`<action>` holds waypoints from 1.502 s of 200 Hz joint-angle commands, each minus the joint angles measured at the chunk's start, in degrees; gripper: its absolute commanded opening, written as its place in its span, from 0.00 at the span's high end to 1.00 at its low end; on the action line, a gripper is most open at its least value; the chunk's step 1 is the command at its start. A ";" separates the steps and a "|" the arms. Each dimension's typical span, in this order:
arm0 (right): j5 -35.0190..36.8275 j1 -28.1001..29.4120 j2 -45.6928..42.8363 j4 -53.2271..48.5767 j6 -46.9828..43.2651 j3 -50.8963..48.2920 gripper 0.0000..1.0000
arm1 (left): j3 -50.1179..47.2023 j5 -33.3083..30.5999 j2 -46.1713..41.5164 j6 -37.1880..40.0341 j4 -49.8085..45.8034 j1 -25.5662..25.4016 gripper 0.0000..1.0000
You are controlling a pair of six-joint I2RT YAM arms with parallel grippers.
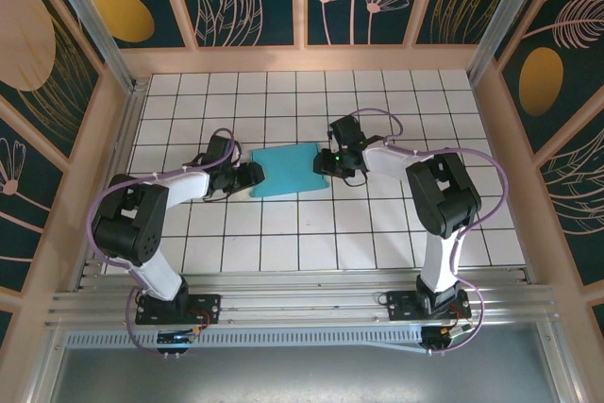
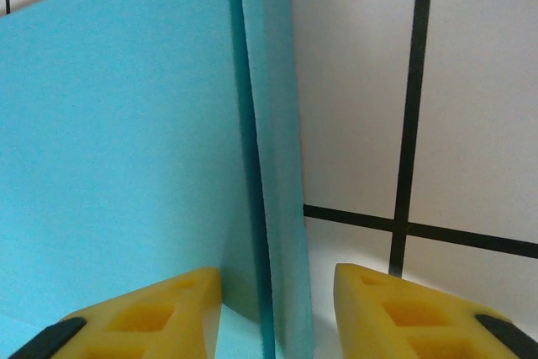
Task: Fold the paper box
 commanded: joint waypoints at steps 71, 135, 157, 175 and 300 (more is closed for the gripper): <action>-4.94 -1.39 4.18 3.49 2.43 2.47 0.63 | 7.69 -3.58 6.01 3.11 -3.58 -0.19 0.44; -8.72 -1.54 5.80 7.90 4.29 -0.93 0.78 | 4.25 7.38 7.44 -0.31 4.76 -0.20 0.68; -11.44 -3.68 6.30 10.63 5.17 -3.08 0.79 | 4.70 9.19 4.72 -1.68 4.94 -0.16 0.63; -15.98 -6.51 6.31 14.10 4.73 -5.94 0.79 | 4.85 8.24 1.98 -1.72 3.57 -0.14 0.44; -30.69 -16.45 9.99 24.10 5.79 -11.96 0.79 | -1.08 22.49 1.29 -15.28 25.50 2.30 0.09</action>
